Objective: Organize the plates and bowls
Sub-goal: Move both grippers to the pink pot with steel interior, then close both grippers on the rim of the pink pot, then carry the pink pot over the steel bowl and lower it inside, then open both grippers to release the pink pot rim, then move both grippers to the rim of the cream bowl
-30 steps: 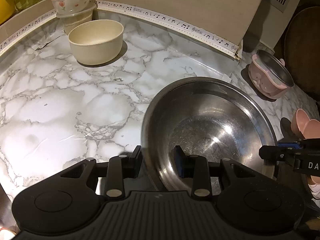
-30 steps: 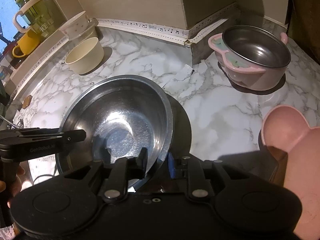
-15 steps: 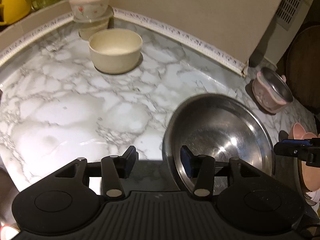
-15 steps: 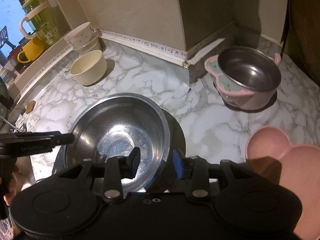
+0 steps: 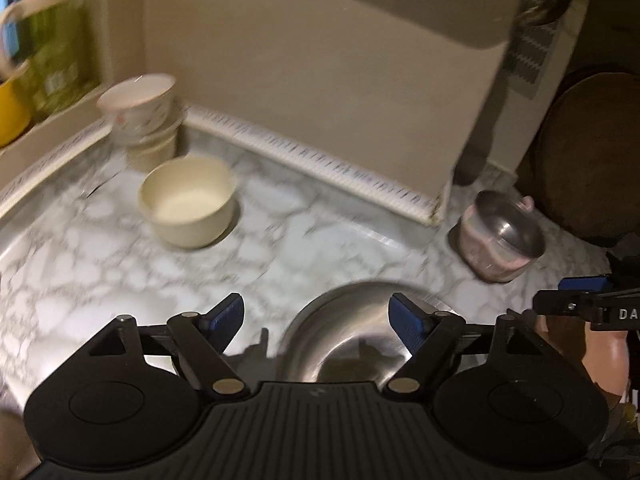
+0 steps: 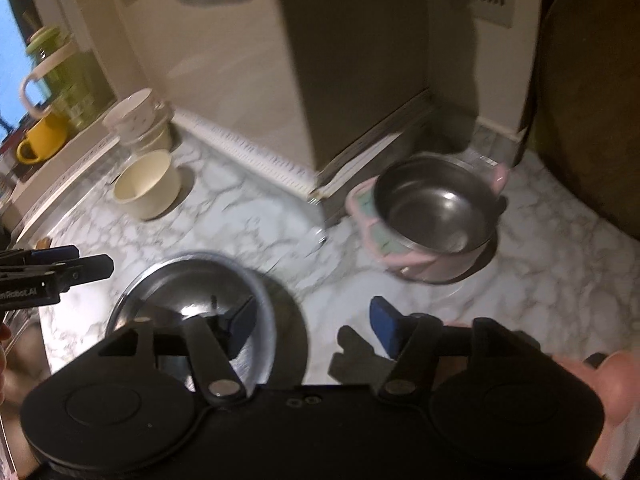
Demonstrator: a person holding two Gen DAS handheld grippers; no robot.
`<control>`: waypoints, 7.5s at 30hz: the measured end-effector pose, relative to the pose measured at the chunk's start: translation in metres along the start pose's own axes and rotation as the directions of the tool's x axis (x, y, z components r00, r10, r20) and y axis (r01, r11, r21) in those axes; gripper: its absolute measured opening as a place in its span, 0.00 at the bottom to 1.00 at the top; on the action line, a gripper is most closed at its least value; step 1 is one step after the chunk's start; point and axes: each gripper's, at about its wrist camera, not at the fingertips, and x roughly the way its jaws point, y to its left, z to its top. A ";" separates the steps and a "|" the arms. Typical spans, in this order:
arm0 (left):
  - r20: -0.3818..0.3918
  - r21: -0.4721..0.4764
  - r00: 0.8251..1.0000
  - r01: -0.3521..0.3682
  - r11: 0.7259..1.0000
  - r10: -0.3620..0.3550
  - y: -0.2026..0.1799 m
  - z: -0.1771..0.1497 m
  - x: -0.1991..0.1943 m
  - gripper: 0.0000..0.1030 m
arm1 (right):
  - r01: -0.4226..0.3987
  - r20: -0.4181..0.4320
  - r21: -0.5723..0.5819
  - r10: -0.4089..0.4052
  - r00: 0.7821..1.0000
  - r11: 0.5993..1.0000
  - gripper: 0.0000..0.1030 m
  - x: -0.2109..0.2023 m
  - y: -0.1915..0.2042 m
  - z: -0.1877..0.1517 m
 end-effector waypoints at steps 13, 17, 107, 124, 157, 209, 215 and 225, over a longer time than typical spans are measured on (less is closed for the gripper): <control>-0.024 0.061 0.991 0.130 0.990 -0.129 -0.100 0.045 0.041 0.78 | 0.083 0.000 0.071 -0.083 0.997 0.994 0.83 0.009 -0.066 0.035; -0.049 0.061 0.989 0.145 0.988 -0.142 -0.125 0.054 0.059 0.78 | 0.096 -0.008 0.108 -0.096 0.995 0.990 0.85 0.015 -0.088 0.043; -0.106 0.059 0.994 0.045 0.997 -0.039 -0.127 0.033 0.033 0.40 | 0.024 -0.001 0.015 -0.024 1.000 1.000 0.13 -0.008 -0.037 0.036; -0.114 0.009 0.993 0.009 1.000 -0.008 -0.059 0.006 -0.018 0.40 | -0.031 -0.027 -0.064 0.029 0.999 0.997 0.13 -0.014 0.044 0.019; -0.216 0.067 0.976 -0.018 0.998 0.032 -0.019 -0.048 -0.003 0.40 | -0.040 -0.172 -0.043 0.032 0.985 0.998 0.13 0.028 0.081 -0.030; -0.074 0.035 0.994 -0.084 0.996 0.086 0.040 0.008 -0.022 0.72 | -0.118 -0.063 -0.141 0.110 0.992 0.983 0.62 0.020 0.119 0.046; -0.031 0.019 0.993 -0.118 0.993 0.118 0.056 0.026 -0.024 0.76 | -0.143 -0.059 -0.164 0.135 0.989 0.976 0.66 0.034 0.139 0.065; -0.052 -0.057 0.985 -0.165 0.985 0.162 0.092 0.047 0.004 0.77 | -0.152 -0.071 -0.175 0.142 0.987 0.973 0.81 0.079 0.162 0.097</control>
